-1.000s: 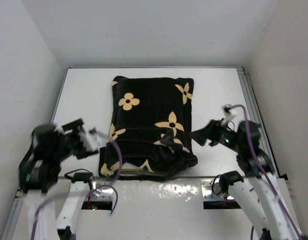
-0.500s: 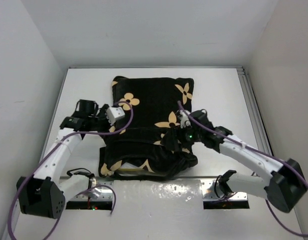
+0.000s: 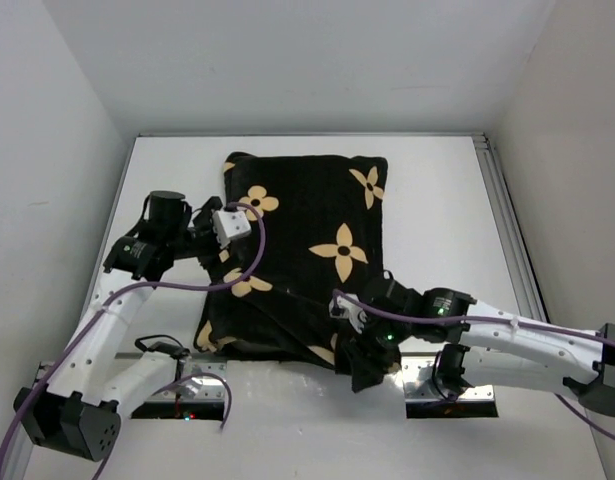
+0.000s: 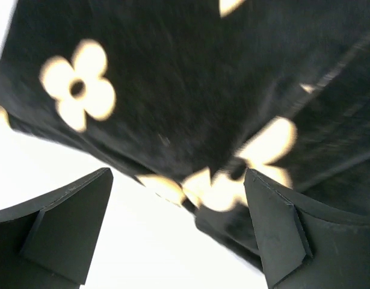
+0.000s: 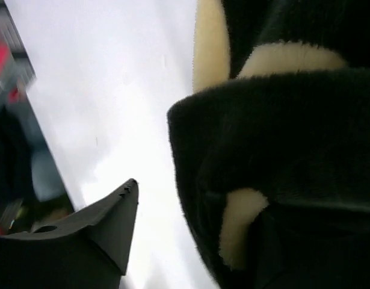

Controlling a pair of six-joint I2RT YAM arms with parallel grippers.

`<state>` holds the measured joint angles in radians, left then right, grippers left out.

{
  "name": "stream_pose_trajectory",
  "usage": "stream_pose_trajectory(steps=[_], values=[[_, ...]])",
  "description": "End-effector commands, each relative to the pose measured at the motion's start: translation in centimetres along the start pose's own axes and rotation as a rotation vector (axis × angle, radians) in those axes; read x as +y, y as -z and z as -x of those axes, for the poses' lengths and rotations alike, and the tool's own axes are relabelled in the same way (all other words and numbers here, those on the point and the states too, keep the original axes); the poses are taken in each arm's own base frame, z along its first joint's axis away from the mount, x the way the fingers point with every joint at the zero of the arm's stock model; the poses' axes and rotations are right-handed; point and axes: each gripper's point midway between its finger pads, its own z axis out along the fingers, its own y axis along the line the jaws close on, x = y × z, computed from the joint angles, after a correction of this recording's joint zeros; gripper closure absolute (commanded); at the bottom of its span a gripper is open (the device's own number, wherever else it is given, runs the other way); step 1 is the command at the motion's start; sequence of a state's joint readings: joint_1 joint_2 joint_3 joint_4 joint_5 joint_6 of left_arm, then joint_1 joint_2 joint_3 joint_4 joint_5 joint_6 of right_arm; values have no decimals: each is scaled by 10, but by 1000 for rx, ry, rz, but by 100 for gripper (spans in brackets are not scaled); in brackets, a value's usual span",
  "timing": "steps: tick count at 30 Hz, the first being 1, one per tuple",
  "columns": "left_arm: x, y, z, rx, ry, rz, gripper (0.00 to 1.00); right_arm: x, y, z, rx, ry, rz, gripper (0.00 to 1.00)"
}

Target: Put the pillow into the pillowcase

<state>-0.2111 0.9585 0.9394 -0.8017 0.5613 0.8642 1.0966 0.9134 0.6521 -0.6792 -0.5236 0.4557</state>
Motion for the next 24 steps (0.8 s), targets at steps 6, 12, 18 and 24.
stream_pose_trajectory(steps=[6,12,18,24], values=[[-20,-49,1,-13,-46,-81,11,10,7,-72,232,-120,22,20],[-72,-83,-51,168,-113,-259,25,36,52,14,-214,177,5,1],[-137,-40,-59,219,-378,-572,52,-5,107,89,-572,208,-391,1],[-152,25,-79,336,-598,-662,57,-53,124,123,-654,117,-678,27]])
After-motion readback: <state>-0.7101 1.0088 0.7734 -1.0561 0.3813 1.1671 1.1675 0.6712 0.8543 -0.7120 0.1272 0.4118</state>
